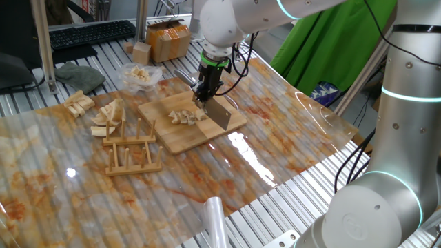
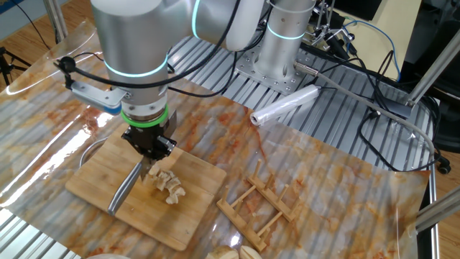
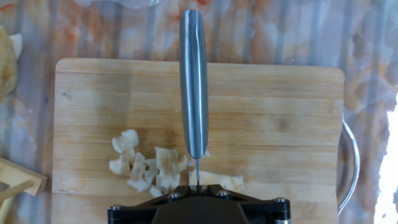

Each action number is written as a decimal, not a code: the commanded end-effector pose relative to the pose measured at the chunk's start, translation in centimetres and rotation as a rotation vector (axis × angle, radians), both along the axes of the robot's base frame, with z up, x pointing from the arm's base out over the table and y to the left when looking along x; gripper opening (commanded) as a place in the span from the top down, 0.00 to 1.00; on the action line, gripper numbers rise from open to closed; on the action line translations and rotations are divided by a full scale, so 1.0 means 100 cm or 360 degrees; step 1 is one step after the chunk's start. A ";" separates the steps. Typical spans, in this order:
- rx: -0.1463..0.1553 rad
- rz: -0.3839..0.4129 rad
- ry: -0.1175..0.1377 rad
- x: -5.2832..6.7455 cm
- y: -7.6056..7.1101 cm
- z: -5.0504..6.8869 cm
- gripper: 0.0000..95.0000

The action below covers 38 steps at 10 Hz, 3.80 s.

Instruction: Slice the lotus root

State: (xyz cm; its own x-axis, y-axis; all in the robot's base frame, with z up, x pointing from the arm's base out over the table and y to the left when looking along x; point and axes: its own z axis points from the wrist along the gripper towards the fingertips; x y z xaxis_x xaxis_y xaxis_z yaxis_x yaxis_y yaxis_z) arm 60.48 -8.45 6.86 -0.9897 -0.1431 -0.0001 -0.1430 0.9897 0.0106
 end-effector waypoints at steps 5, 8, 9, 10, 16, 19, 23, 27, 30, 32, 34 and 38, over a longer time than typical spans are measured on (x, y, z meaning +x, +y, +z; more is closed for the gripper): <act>0.0002 -0.0022 -0.0007 -0.005 -0.001 -0.003 1.00; 0.0009 -0.0025 -0.0005 -0.008 -0.002 -0.004 1.00; 0.0017 -0.0023 -0.0006 -0.008 -0.001 -0.008 1.00; 0.0033 -0.0026 -0.0020 -0.009 0.000 -0.016 1.00; 0.0069 -0.0059 -0.0058 -0.009 0.006 -0.039 1.00; 0.0067 -0.0098 -0.0036 -0.011 0.011 -0.035 1.00; 0.0057 -0.0085 -0.0029 -0.007 0.012 -0.024 1.00; 0.0024 -0.0063 -0.0002 -0.008 0.007 -0.005 1.00; 0.0021 -0.0019 0.0002 -0.006 -0.002 -0.002 1.00; 0.0022 -0.0003 -0.0004 -0.005 -0.007 -0.003 1.00; 0.0023 0.0002 -0.0004 -0.005 -0.007 -0.003 1.00; 0.0038 0.0019 -0.0019 -0.004 -0.005 -0.023 1.00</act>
